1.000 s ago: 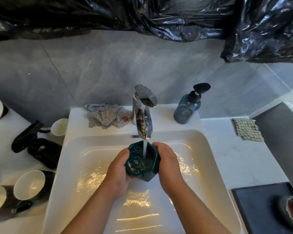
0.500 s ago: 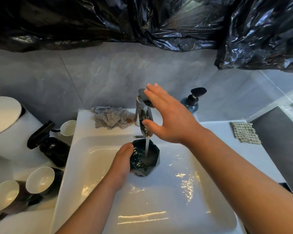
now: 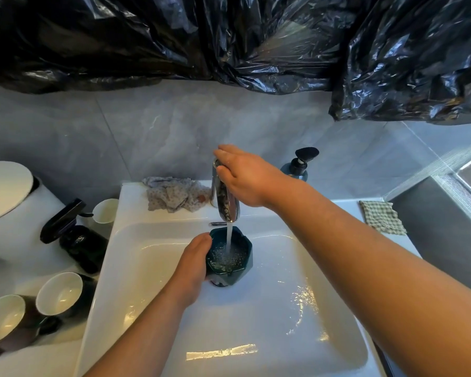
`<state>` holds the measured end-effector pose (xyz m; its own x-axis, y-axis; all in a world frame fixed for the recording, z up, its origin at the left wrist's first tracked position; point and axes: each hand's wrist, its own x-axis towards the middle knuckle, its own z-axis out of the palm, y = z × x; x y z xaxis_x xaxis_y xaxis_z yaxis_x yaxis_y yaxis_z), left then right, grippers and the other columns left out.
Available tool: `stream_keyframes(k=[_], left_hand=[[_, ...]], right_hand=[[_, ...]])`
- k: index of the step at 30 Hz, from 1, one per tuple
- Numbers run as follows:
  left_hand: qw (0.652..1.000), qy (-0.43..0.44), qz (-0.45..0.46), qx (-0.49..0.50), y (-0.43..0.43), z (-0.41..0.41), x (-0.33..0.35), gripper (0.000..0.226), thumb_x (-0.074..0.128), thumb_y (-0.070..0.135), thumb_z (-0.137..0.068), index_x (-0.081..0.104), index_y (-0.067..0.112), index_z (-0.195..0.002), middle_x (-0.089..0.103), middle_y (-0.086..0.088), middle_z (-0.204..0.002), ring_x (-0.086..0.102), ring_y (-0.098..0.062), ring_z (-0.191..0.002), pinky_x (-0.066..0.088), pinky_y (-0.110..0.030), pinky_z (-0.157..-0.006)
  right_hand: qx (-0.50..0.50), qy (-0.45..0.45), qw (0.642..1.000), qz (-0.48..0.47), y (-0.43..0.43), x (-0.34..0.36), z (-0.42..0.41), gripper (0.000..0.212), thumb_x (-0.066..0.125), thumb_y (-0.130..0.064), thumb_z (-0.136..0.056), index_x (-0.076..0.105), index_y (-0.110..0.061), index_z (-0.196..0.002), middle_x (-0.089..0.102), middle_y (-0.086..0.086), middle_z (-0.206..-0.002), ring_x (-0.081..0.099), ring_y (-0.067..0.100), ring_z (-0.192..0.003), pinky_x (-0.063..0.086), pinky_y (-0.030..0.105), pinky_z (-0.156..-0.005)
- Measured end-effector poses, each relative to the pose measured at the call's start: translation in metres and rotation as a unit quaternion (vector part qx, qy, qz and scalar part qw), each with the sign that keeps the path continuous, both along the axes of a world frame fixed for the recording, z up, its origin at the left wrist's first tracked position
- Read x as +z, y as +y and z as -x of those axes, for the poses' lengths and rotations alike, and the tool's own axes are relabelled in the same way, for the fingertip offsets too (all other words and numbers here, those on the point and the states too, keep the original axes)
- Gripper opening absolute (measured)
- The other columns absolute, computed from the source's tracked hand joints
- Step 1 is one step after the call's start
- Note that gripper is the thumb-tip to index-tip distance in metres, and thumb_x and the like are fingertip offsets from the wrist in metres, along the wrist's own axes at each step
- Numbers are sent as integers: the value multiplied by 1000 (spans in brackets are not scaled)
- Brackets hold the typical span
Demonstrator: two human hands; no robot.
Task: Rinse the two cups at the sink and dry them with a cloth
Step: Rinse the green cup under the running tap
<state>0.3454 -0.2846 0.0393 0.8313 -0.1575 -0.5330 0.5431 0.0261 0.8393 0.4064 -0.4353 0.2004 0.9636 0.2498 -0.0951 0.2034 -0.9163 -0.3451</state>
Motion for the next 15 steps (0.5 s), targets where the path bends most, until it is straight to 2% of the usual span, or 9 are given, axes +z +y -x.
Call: stream_keyframes(k=[9,12,15], left_hand=[[1000,-1,1,2,0,-2,1,27,39,26,-104,65,19,-103,69,-12,-108,62,-27,-97,46,-39,-80],[1000,1,-3,7,1,-1,3,27,40,29,-104,65,19,-107,69,-15,-114,64,-33,-106,52,-48,-86],[1000,5,-4,12,3,0,6,27,41,31,-104,65,21,-109,68,-15,-119,63,-36,-114,50,-61,-95]], right_hand=[[7,-31,999,-13,-3,-16,2,53,30,-28,-108,23,-7,-156,18,10,-166,15,24,-153,13,30,-121],[9,-48,999,-22,-5,-27,8,55,31,-28,-108,20,-6,-157,15,9,-167,7,24,-154,10,32,-123],[2,-72,997,-26,-4,-33,12,56,33,-30,-107,20,-8,-157,16,8,-166,9,23,-154,14,34,-123]])
